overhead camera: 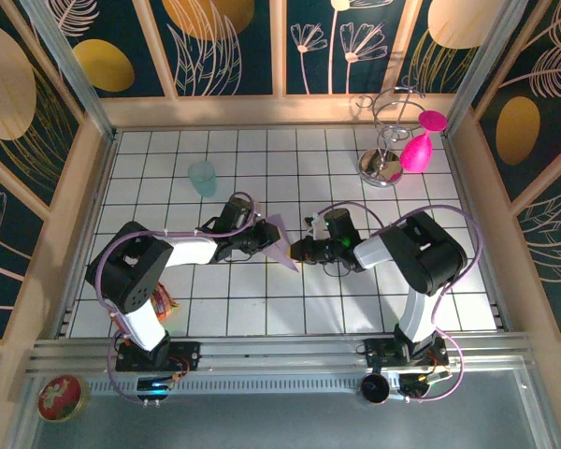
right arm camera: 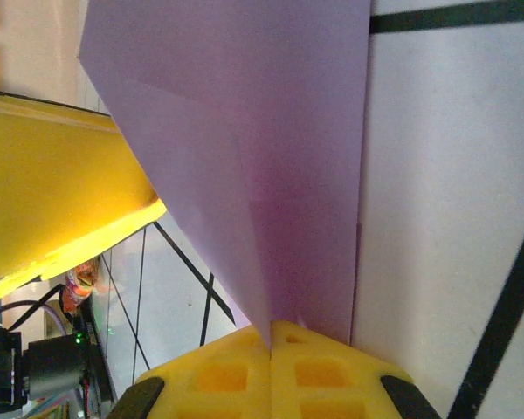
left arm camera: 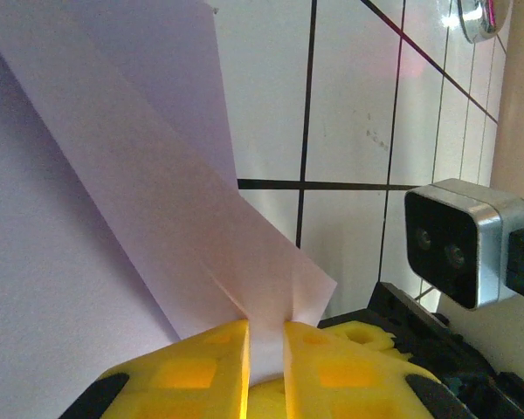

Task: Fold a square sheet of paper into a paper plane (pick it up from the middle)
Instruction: Fourth fold the wing at the center of the table.

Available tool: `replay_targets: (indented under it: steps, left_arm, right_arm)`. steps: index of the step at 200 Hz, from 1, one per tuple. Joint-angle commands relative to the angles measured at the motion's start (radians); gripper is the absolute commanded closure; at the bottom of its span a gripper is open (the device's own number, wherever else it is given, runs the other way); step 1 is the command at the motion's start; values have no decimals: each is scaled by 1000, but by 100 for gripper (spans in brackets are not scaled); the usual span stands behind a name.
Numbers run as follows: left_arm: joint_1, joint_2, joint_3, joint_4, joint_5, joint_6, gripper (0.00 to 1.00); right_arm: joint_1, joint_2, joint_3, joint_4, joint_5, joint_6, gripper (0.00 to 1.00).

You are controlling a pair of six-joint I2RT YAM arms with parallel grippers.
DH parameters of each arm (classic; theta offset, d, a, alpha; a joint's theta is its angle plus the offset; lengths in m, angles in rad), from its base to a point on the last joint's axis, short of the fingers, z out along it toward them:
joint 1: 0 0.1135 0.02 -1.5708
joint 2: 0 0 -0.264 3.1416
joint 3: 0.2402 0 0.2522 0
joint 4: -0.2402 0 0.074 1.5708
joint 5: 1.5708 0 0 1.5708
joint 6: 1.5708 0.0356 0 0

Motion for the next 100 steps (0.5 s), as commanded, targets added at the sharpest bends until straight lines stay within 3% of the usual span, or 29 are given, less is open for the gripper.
replay_targets:
  steps: [1,100]
  left_arm:
    - [5,9,20,25,28,1,82]
    - [5,64,54,35,60,5,83]
  right_arm:
    - [-8,24,-24,59,-30,26,95]
    - [-43,37,-48,103,-31,49,95]
